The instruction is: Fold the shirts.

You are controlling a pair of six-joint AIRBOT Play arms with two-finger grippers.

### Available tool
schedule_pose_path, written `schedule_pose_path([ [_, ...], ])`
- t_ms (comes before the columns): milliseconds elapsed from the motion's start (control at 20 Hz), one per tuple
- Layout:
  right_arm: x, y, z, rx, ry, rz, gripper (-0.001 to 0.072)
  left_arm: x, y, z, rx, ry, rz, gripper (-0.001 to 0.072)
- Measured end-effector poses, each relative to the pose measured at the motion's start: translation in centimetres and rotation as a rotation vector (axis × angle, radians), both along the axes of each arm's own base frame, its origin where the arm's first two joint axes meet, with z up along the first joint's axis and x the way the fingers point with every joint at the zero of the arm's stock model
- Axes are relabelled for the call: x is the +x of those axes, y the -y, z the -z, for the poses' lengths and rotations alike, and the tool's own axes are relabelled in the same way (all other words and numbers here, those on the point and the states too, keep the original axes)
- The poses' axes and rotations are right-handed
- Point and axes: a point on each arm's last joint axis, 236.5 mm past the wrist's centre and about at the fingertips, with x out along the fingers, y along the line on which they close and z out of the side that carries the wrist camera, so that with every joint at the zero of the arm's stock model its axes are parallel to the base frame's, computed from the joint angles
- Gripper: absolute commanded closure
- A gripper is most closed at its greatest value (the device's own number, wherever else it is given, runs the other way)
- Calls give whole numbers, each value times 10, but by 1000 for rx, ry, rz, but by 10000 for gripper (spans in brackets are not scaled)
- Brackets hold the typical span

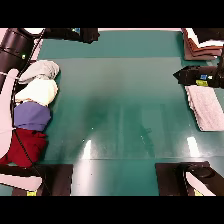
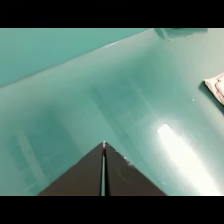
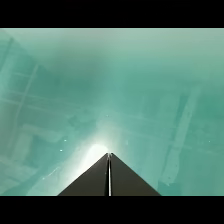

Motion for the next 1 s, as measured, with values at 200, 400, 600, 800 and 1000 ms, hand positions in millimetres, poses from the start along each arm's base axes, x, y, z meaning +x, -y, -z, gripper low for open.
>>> schedule_pose_path([
  [200,0,0,0,0,0,-1,695,1,0,-1,-3,4,-2,676],
  [400,0,0,0,0,0,-1,695,1,0,-2,-5,7,-4,676],
  [600,0,0,0,0,0,-1,695,2,0,-2,-5,7,-5,676],
  [800,0,0,0,0,0,-1,695,8,-5,-5,9,38,-27,297],
  [1000,0,0,0,0,-1,-1,695,45,-72,11,160,76,-220,78],
])
